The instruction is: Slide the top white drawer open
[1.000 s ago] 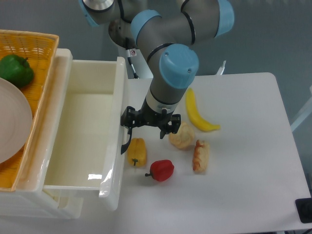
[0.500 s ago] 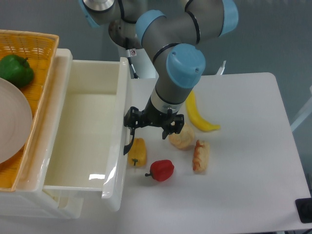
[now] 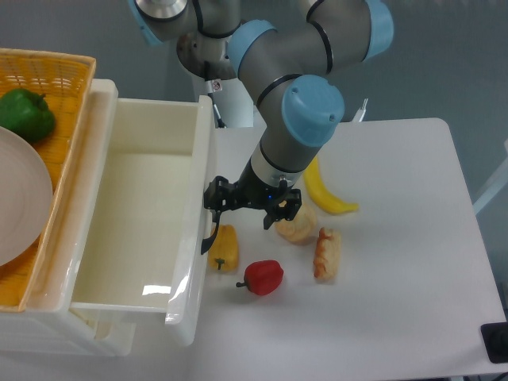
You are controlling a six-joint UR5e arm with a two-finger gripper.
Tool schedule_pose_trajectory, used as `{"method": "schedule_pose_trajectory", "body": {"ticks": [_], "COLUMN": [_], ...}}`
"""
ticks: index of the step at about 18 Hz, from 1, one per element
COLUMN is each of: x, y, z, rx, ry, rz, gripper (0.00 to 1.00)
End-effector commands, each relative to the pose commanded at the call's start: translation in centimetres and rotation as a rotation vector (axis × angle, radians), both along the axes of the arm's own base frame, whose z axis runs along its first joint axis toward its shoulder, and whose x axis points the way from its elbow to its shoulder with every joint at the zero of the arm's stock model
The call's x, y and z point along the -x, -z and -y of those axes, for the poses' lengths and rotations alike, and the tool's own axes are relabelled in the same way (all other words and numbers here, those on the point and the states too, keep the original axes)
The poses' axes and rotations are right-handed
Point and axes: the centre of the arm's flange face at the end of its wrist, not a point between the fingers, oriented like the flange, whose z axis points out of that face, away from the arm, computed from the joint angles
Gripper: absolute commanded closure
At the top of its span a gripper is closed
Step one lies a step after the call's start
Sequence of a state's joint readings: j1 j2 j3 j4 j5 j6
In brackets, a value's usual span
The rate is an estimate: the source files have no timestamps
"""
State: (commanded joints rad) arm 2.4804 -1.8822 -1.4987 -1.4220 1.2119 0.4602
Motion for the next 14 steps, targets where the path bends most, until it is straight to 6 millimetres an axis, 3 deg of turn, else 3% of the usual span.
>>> {"method": "schedule_pose_trajectory", "body": {"ticks": [7, 14], "x": [0.4, 2.9], "y": [-0.4, -1.4], "z": [0.5, 1.8], "rx": [-0.004, -0.023], "ry": [-0.012, -0.023], "rz": [0.000, -0.075], "gripper": [0.00, 0.00]}}
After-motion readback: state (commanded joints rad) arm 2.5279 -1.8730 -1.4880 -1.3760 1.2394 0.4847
